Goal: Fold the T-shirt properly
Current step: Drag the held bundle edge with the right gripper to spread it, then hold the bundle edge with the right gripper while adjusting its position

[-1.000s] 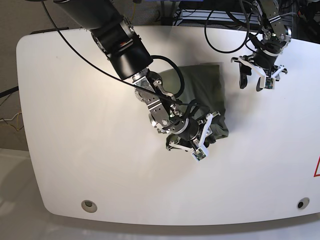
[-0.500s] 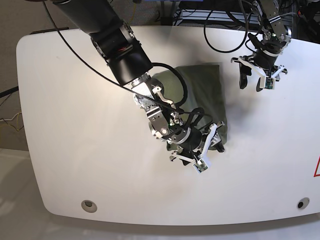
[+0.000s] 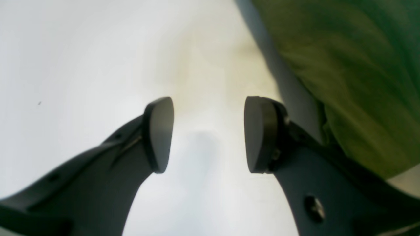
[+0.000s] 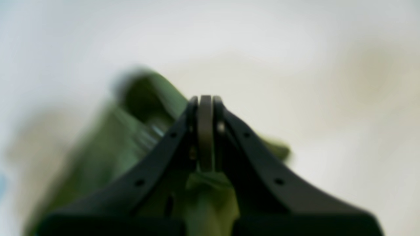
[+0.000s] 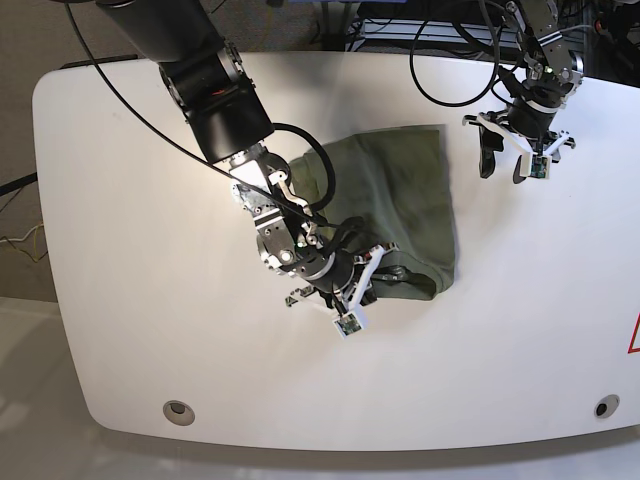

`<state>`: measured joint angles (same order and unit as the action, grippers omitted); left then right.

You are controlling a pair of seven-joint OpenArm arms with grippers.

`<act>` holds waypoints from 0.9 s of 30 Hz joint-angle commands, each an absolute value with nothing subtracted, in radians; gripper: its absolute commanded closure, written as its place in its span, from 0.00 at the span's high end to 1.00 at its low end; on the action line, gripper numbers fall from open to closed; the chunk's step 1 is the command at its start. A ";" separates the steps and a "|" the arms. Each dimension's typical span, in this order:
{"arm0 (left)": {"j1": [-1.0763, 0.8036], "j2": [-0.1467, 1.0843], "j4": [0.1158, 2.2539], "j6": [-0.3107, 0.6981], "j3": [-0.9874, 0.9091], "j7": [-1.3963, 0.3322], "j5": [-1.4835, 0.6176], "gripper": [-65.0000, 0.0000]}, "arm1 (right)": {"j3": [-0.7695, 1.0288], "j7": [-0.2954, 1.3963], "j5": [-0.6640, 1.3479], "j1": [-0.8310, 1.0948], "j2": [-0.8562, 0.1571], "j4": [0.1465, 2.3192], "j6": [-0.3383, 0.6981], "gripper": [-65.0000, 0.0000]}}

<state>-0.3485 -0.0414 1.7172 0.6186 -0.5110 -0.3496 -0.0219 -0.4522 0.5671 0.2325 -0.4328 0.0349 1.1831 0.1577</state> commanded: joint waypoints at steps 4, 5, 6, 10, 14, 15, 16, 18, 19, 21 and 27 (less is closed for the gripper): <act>-0.341 -0.036 1.730 0.622 -0.507 -0.323 -0.036 0.50 | -0.456 0.562 0.243 -0.421 0.027 1.244 0.166 0.00; -0.341 -0.036 1.730 0.622 -0.507 -0.323 -0.036 0.50 | -0.456 0.564 0.243 -0.417 0.027 1.259 0.166 0.00; -0.341 -0.036 1.730 0.622 -0.507 -0.323 -0.036 0.50 | -0.456 0.564 0.243 -0.412 0.027 1.267 0.166 0.00; -0.340 -0.036 1.730 0.622 -0.507 -0.323 -0.036 0.50 | -0.453 0.565 0.243 -0.383 0.013 1.310 0.166 0.00; -0.340 -0.036 1.730 0.622 -0.507 -0.323 -0.036 0.50 | -0.455 0.567 0.243 -0.369 0.004 1.342 0.165 0.00; -0.340 -0.036 1.730 0.622 -0.507 -0.323 -0.036 0.50 | -0.455 0.567 0.245 -0.369 0.004 1.343 0.165 0.00; -0.340 -0.036 1.730 0.622 -0.507 -0.323 -0.036 0.50 | -0.455 0.568 0.246 -0.369 0.004 1.343 0.165 0.00; -0.340 -0.036 1.730 0.622 -0.507 -0.323 -0.036 0.50 | -0.455 0.582 0.245 -0.369 0.004 1.343 0.165 0.00; -0.340 -0.036 1.730 0.622 -0.507 -0.323 -0.036 0.50 | -0.453 0.593 0.245 -0.371 0.002 1.343 0.165 0.00; -0.340 -0.036 1.730 0.622 -0.507 -0.323 -0.036 0.50 | -0.453 0.613 0.245 -0.375 0.002 1.345 0.165 0.00; -0.340 -0.035 1.730 0.622 -0.507 -0.323 -0.036 0.50 | -0.453 0.653 0.243 -0.371 0.001 1.403 0.165 0.00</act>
<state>-0.3466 -0.0410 1.7172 0.6212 -0.5056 -0.3496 -0.0219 -0.4572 0.6716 0.2367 -0.3443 -0.0036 1.3533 0.1596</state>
